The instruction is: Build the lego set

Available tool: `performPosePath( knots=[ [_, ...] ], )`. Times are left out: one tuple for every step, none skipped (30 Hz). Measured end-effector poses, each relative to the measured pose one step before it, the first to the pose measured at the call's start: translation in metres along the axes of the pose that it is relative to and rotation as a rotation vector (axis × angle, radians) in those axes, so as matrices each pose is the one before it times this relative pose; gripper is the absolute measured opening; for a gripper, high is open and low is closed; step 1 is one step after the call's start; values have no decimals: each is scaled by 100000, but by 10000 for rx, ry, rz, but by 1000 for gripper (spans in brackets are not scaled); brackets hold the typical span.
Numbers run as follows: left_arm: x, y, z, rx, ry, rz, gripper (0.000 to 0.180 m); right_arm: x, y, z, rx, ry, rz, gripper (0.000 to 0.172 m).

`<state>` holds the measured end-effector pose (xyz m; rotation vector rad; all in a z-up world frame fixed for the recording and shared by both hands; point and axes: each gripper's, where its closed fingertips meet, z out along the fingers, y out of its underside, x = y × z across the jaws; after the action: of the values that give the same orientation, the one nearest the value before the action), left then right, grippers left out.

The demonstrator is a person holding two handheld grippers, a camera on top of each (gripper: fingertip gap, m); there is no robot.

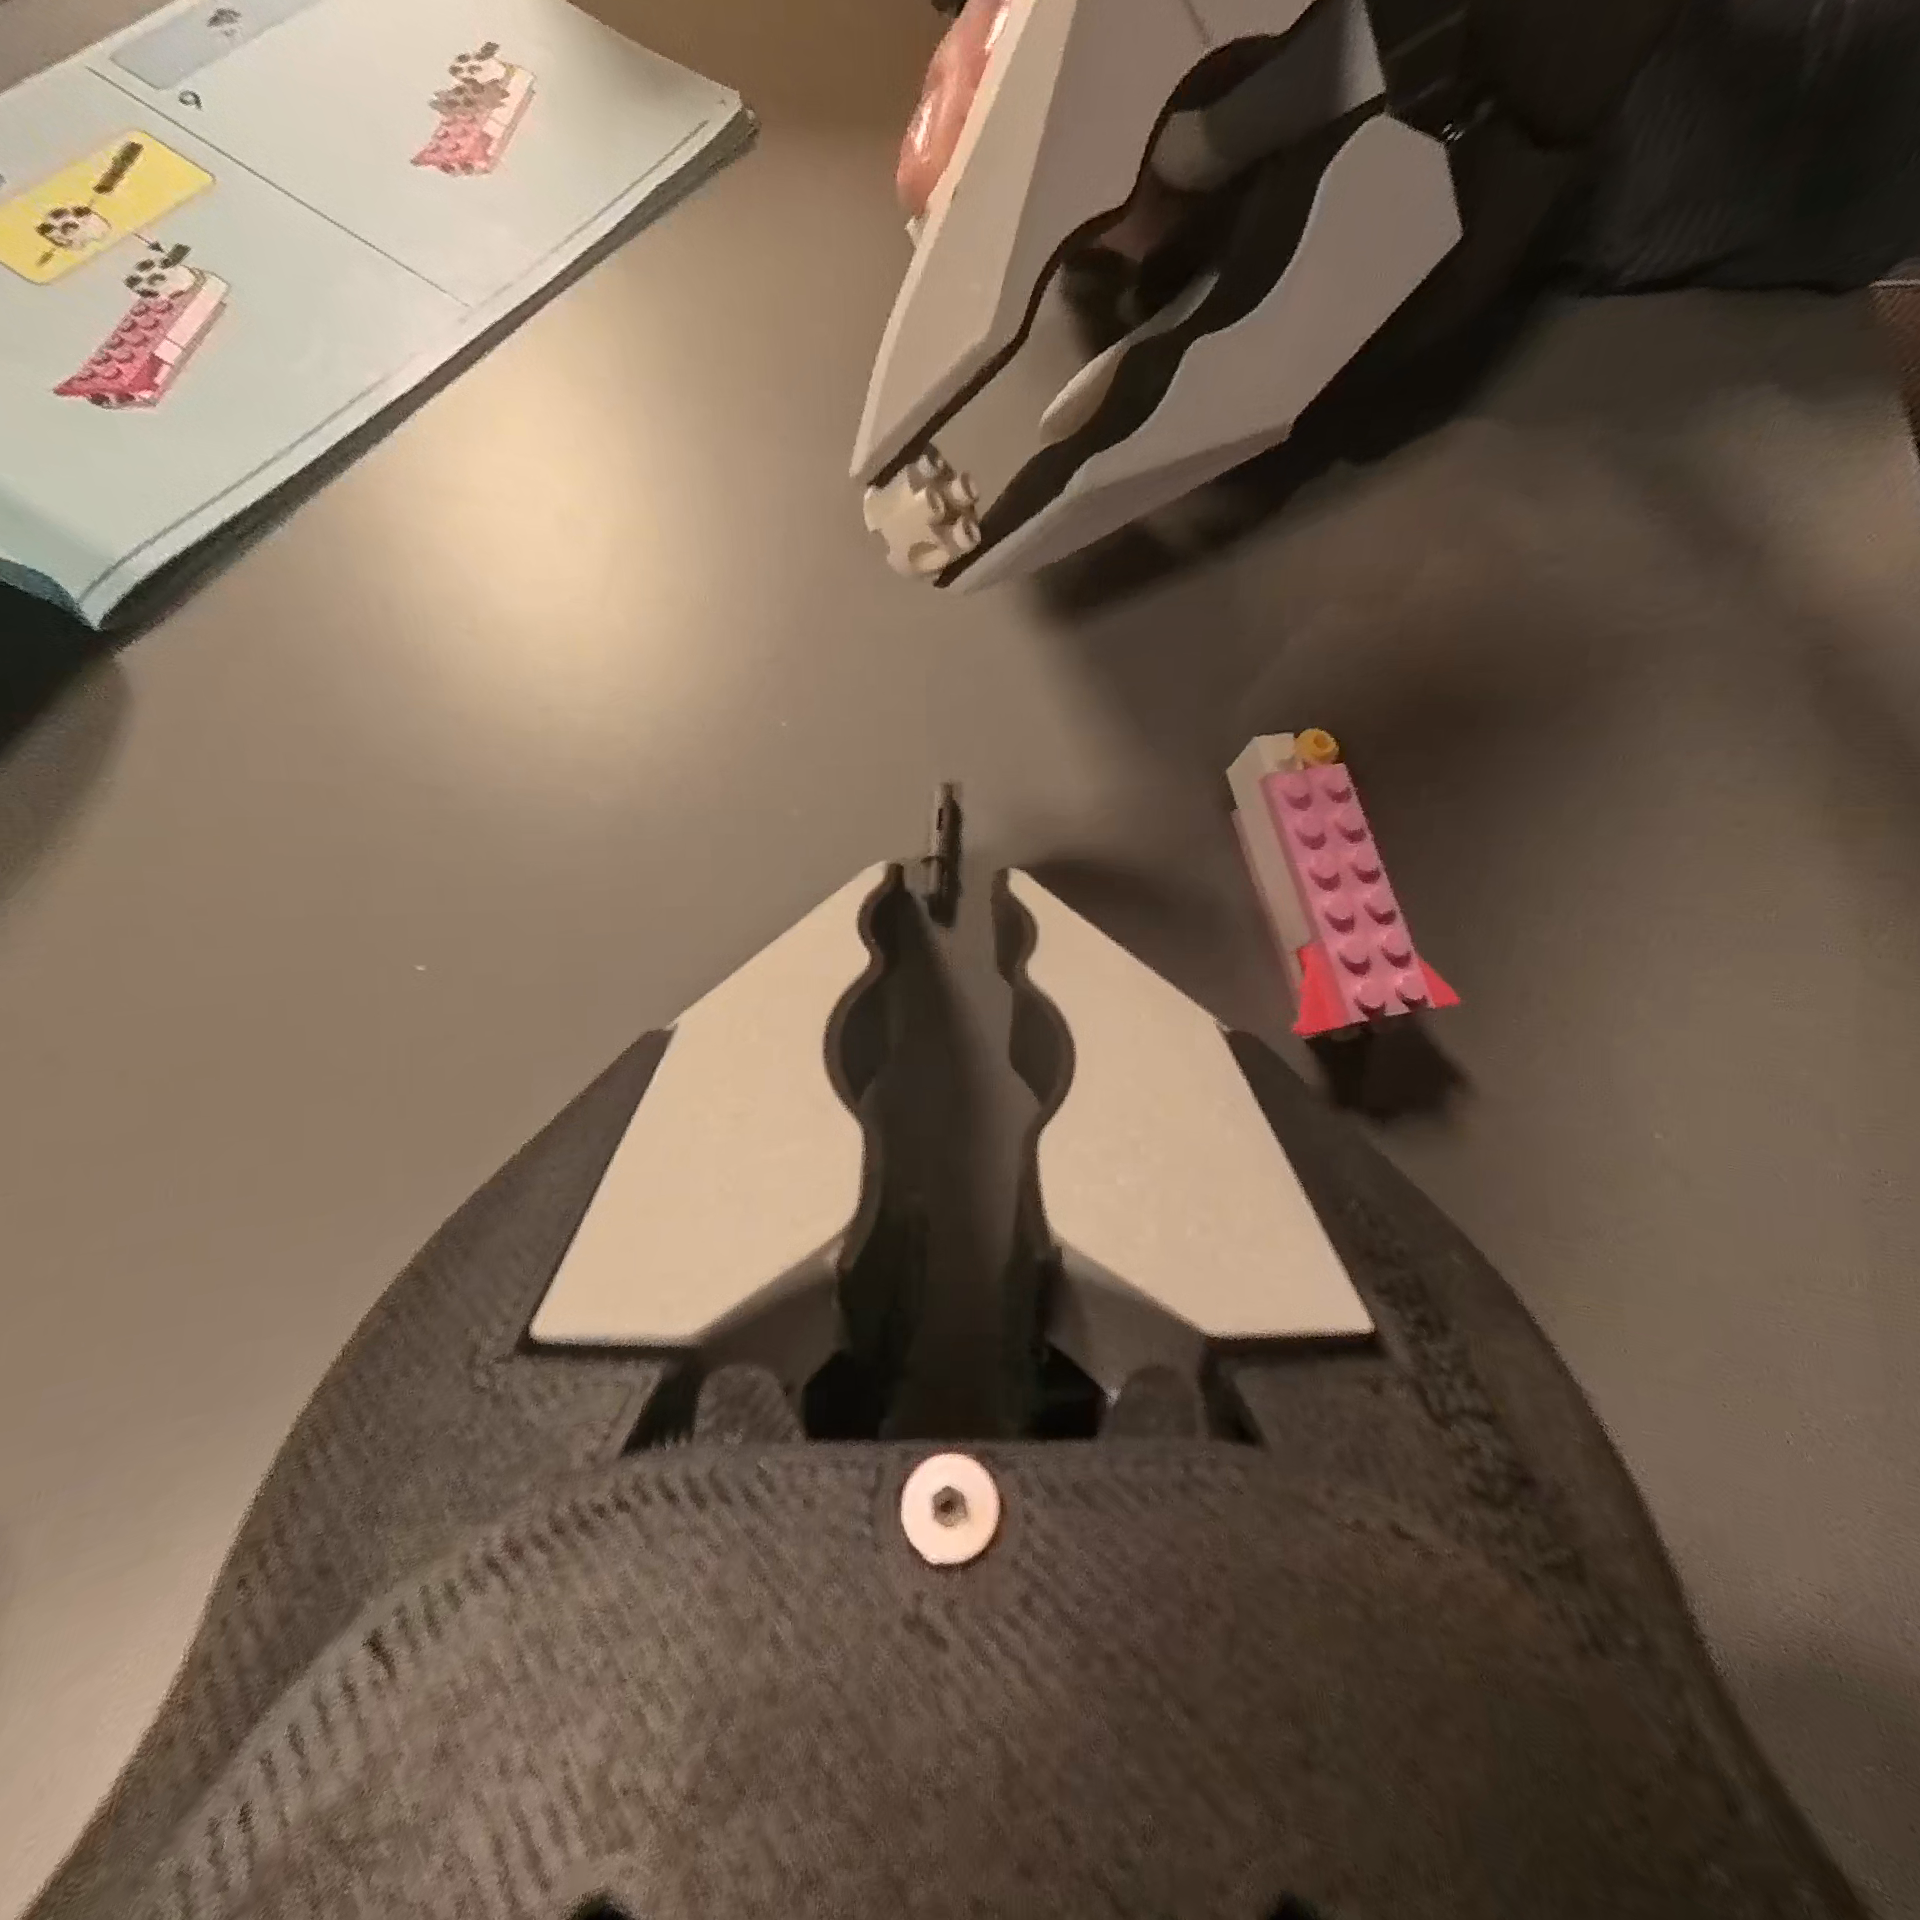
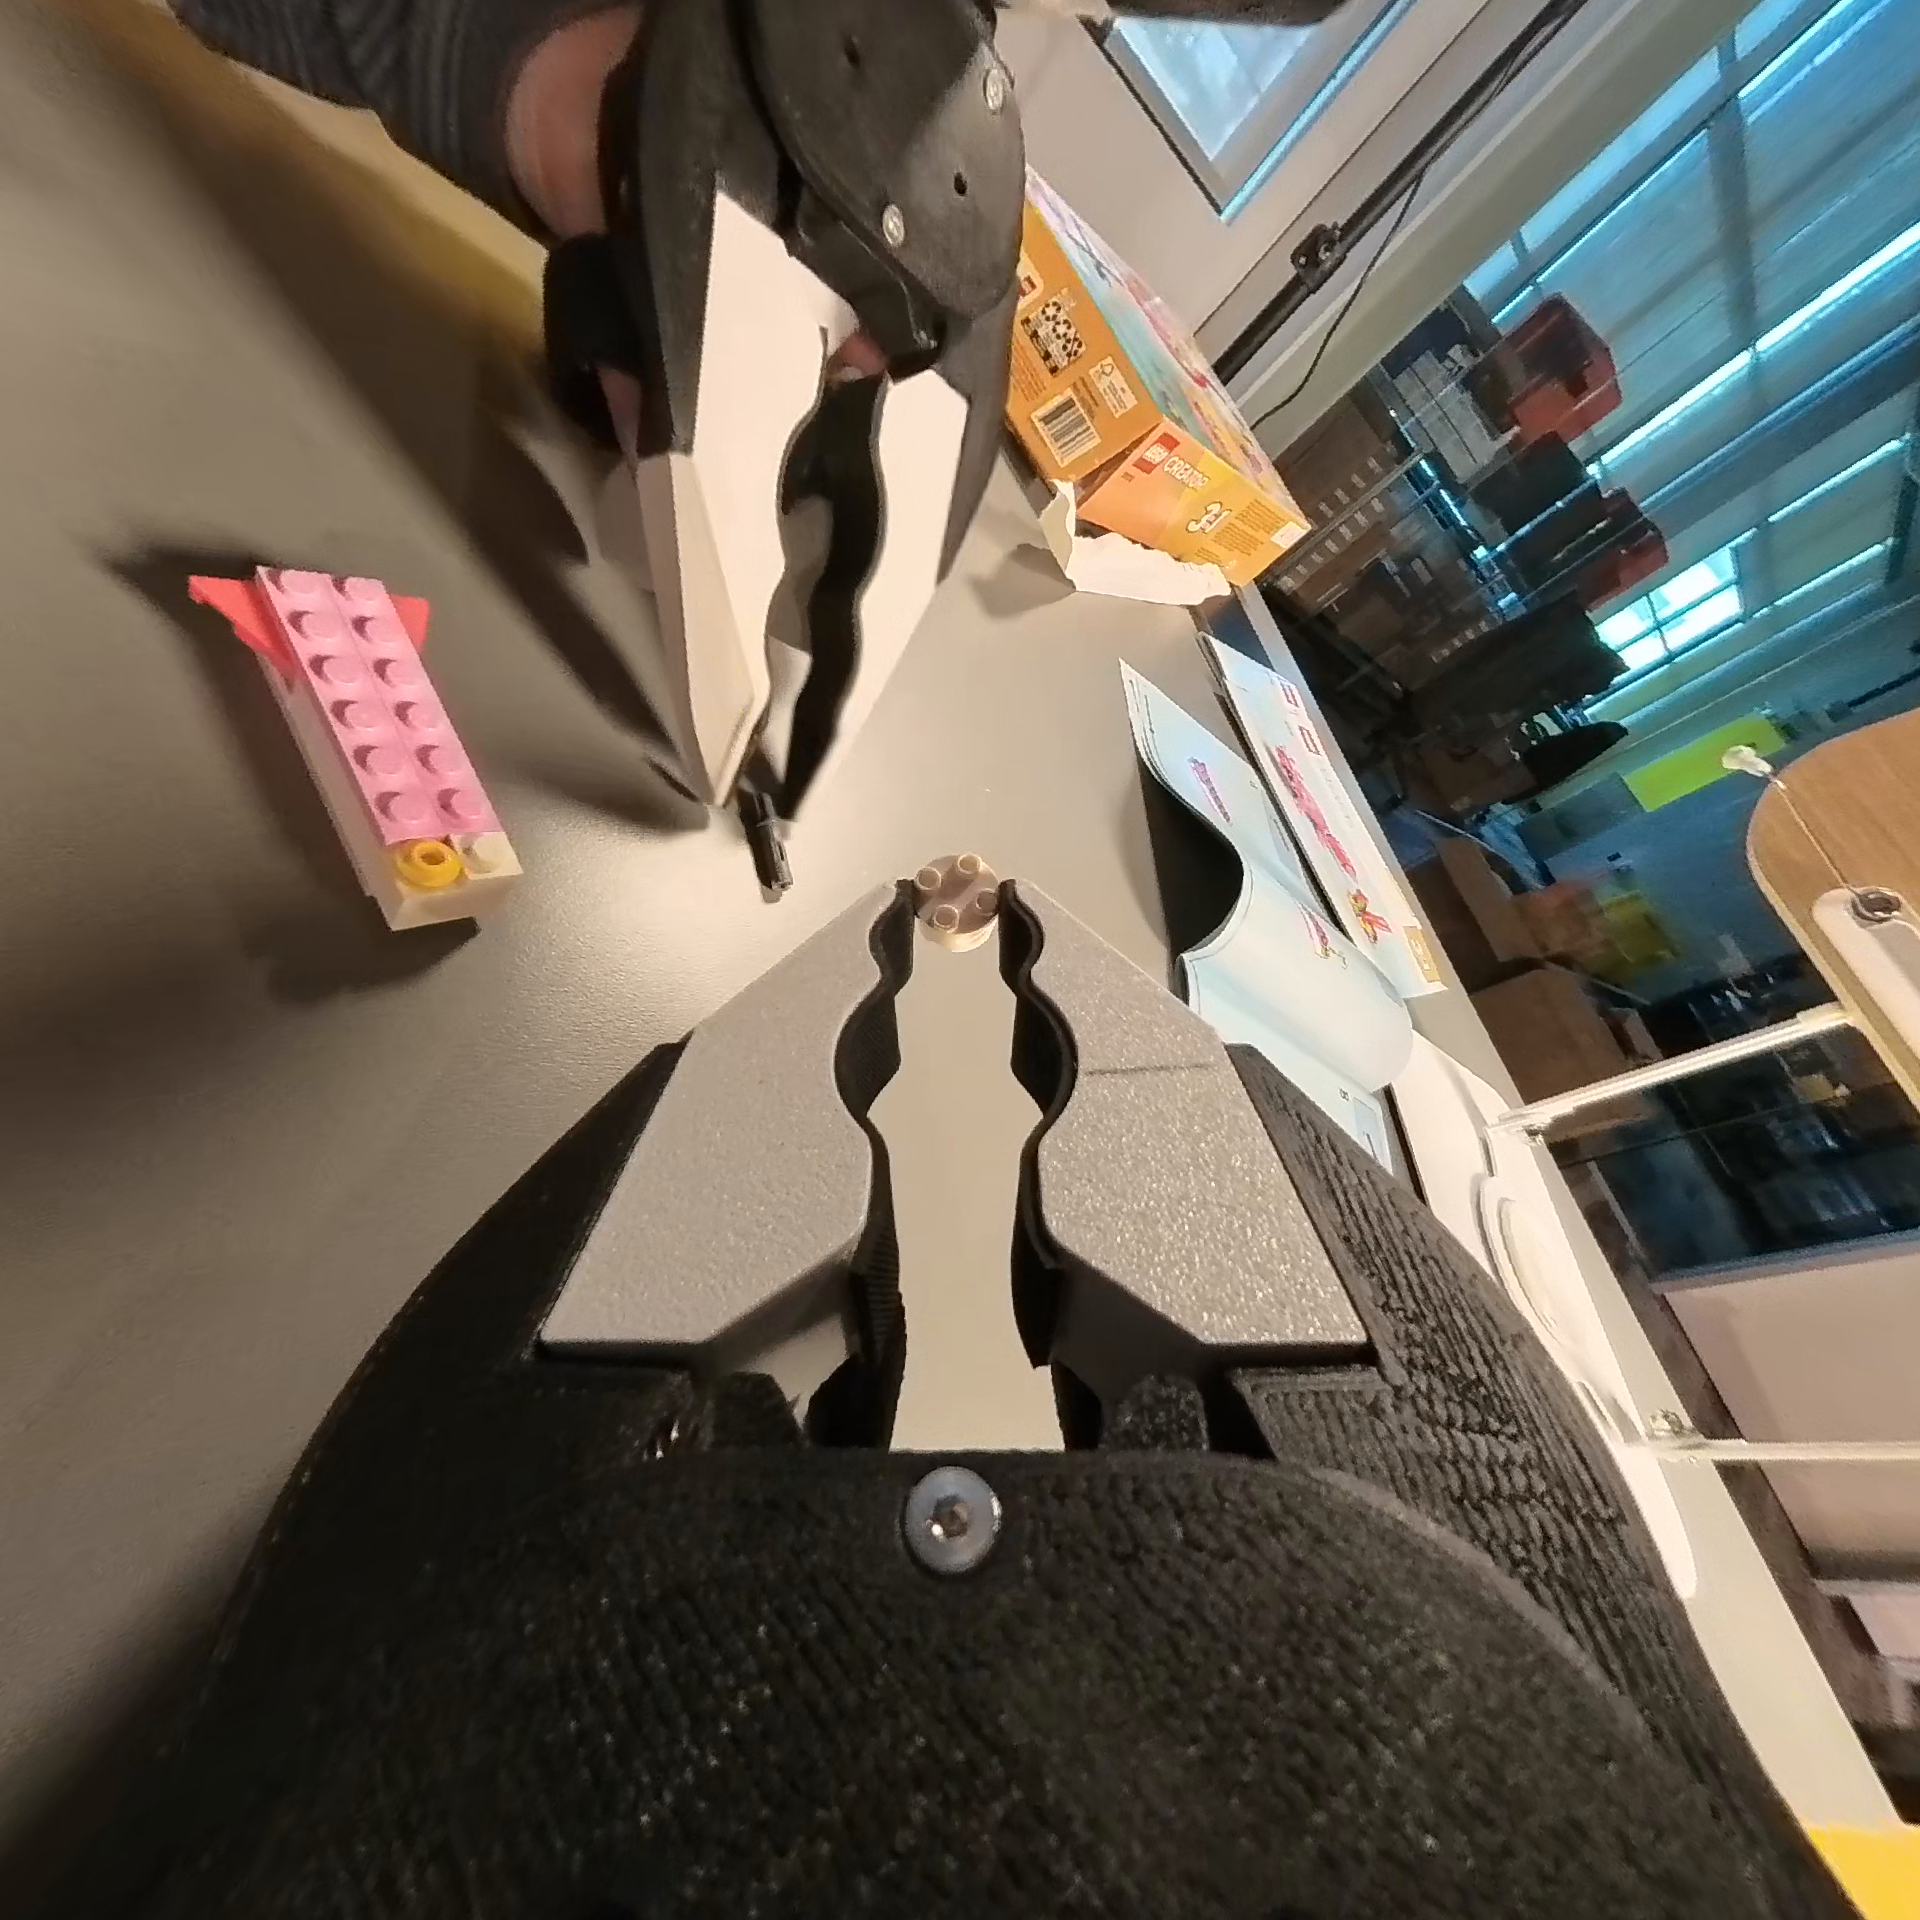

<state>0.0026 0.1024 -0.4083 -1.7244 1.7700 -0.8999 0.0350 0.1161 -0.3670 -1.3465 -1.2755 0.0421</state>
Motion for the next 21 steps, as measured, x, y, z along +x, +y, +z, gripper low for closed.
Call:
performPosePath(
  knots=[
    [-102,-81,92,7,-86,34,17,2,12,14,-8,-2,6,14],
    [-110,-96,111,-2,-73,-3,17,4,12,2,-6,-1,2,14],
    [-116,-82,87,2,-67,-35,16,2,11,-1,-1,-4,4,14],
    [-80,-54,66,5,-41,-45,15,-5,4,-2,-3,-3,0,14],
    [-45,-23,21,2,-22,-24,14,-14,7,6,-5,-4,-3,14],
    [-37,3,7,3,-19,-15,14,-11,5,-3,-4,-8,-1,14],
    [-1,12,0,2,-4,-9,14,-7,22,4,-8,-7,-3,14],
    [-19,15,6,-4,-31,6,13,0,1,-1,-1,-3,-5,14],
    [-81,25,5,-17,-79,13,10,3,-14,-11,7,1,3,14],
    [161,17,20,-19,73,14,5,14,-9,-10,10,9,17,14],
    [-11,-11,3,-33,-40,-164,5,47,-22,-25,19,11,28,14],
    [-4,-43,-34,-73,-75,-248,4,81,-46,-43,47,31,42,14],
    [-30,-323,-184,97,-176,-96,4,203,-96,-70,67,103,67,14],
    [-125,-974,-489,480,-317,-2,4,523,-139,-114,82,304,81,14],
    [-10,-1352,-717,626,-253,35,4,520,-246,-152,129,273,64,14],
    [5,-1484,-801,633,-288,138,4,322,-346,-170,207,125,115,14],
    [-206,-1461,-758,611,-474,323,4,282,-358,-169,235,115,143,14],
    [-104,-1101,-588,388,-402,369,4,187,-304,-148,207,54,103,14],
    [-43,-762,-389,215,-348,407,4,144,-220,-109,151,33,79,14],
    [291,-396,-187,50,-100,450,4,96,-169,-78,125,21,53,14],
    [224,-150,-24,-48,-111,377,4,0,-122,-41,89,-20,31,14]
  ],
)
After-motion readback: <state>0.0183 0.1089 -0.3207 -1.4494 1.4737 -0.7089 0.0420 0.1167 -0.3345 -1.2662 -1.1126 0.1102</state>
